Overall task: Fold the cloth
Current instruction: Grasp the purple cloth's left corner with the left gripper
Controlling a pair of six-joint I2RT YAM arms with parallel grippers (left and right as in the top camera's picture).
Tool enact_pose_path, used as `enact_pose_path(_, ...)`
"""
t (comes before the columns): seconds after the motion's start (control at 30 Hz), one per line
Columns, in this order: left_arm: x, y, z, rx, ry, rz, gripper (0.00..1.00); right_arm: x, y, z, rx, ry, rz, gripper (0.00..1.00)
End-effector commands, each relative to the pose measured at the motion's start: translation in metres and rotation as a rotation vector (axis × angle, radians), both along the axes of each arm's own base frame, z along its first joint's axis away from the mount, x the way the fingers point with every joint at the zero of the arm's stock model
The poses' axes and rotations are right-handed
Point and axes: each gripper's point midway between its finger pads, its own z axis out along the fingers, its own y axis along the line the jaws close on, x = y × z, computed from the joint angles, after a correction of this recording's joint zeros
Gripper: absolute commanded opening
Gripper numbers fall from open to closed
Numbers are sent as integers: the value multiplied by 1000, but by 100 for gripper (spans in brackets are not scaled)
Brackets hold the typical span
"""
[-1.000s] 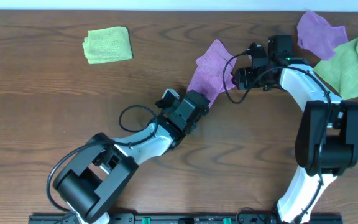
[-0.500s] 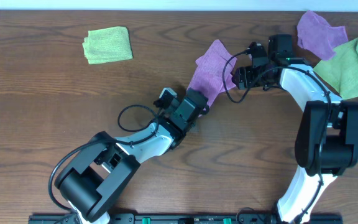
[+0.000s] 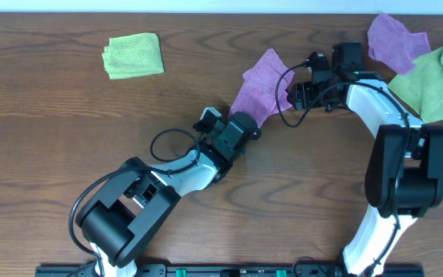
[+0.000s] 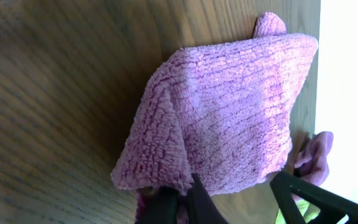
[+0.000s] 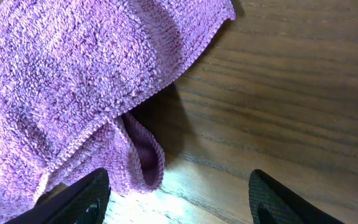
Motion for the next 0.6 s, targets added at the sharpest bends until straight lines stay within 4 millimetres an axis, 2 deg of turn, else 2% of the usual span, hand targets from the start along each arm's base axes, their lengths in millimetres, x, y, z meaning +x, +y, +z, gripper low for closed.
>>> enact_pose_path(0.0,6,-4,6,-29,-10,15,6,1,5,4,19,-2,-8,72)
enact_pose_path(0.13,13,-9,16,-86,-26,-3,6,1,5,4,21,-1,-10,70)
enact_pose_path(0.27,33,-15,48,-238,-81,-63,6,-1,9,5,46,6,-7,68)
enact_pose_path(0.47,55,19,91,-356,-103,-99,6,-3,13,6,68,18,-7,67)
enact_pose_path(0.57,59,30,122,-434,-137,-132,6,-5,17,6,89,30,-7,66)
